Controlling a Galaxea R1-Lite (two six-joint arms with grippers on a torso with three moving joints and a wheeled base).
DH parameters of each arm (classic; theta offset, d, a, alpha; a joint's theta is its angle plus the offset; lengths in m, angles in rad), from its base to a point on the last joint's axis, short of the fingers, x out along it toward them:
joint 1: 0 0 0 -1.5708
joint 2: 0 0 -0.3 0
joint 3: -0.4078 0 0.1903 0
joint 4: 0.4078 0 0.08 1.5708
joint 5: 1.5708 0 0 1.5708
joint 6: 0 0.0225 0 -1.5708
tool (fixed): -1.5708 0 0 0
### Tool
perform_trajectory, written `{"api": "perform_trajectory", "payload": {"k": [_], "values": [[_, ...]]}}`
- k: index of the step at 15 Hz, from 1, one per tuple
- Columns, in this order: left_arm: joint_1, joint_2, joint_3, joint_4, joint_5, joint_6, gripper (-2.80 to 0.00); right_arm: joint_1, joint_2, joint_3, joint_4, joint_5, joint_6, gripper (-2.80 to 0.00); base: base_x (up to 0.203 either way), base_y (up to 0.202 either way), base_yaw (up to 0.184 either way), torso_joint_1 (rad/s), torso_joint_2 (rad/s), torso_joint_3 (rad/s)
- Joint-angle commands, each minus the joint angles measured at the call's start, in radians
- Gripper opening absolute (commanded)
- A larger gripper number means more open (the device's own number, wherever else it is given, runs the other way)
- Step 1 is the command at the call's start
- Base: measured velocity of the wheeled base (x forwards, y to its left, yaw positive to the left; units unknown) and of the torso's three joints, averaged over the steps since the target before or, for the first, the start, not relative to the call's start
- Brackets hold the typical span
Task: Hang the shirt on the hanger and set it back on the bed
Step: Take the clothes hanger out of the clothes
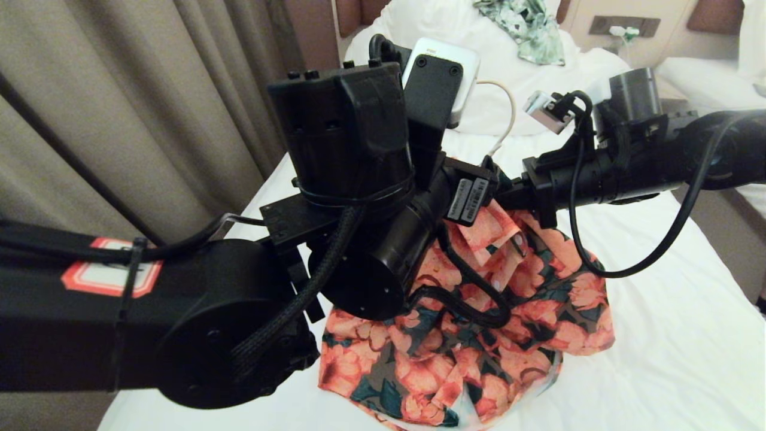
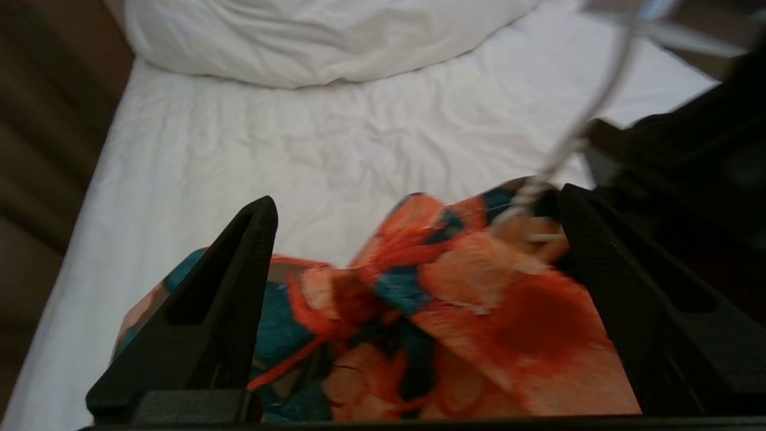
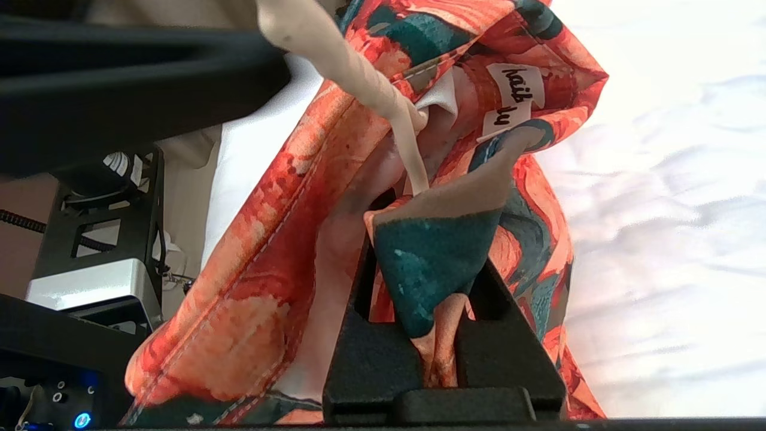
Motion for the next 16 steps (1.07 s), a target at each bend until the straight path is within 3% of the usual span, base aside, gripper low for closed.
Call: {"api": "perform_trajectory", "payload": {"k": [1,7,16], "values": [[-0.027,-0.003,-0.019,-0.005,0.005,-0.006,0.00,-0.003,0.002,0.001,0.002,0.006,-0.002,-2.80,0.000,0.000,0.000,0.000,0.00,0.000],[-0.035,0.091,-0.063,-0.005,0.001,-0.076,0.00,-0.009,-0.006,0.004,-0.009,0.004,-0.002,-2.80,0.000,0.000,0.000,0.000,0.00,0.000],[0.000,0.211,-0.234,-0.004,-0.021,-0.080,0.00,-0.015,-0.006,0.010,-0.010,0.020,-0.007,-2.80,0.000,0.000,0.000,0.000,0.00,0.000]]}}
